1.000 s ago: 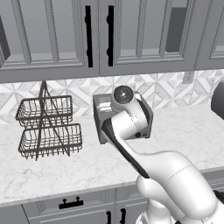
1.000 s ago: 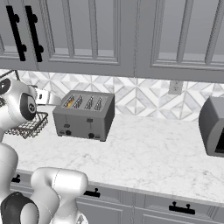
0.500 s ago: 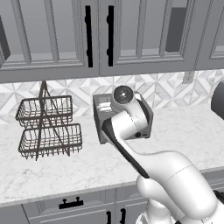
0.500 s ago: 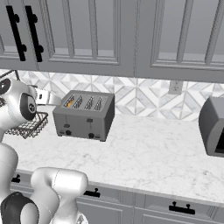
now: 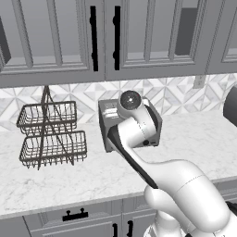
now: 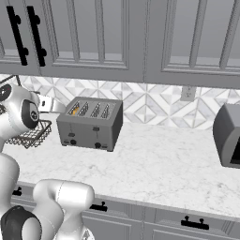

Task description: Start the toaster. Once the lever pops up, take the bread to the plate on the dining counter.

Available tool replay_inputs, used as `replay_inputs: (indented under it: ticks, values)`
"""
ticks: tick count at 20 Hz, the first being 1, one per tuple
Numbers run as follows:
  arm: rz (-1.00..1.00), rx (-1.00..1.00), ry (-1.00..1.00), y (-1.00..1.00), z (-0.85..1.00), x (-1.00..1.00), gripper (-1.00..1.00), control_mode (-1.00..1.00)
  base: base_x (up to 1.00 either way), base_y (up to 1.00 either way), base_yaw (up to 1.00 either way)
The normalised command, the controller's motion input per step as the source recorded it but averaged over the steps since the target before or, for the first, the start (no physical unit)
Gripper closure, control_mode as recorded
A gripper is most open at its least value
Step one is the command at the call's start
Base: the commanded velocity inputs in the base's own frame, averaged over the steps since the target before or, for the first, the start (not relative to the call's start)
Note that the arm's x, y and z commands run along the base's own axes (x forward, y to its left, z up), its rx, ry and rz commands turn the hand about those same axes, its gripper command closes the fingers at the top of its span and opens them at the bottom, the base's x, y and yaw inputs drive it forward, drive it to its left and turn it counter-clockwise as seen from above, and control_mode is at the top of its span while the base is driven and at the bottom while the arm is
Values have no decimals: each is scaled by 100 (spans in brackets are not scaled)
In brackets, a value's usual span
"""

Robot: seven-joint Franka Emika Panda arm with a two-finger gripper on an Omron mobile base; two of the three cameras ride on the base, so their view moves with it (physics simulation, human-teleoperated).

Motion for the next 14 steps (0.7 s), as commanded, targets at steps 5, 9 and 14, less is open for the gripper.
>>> replay_inputs:
  ticks: [5,9,14]
  values:
    - [0,0,0,0,0,0,-100,-100,0,0,0]
    - [0,0,0,0,0,0,-100,-100,0,0,0]
    - [0,0,0,0,0,0,-100,-100,0,0,0]
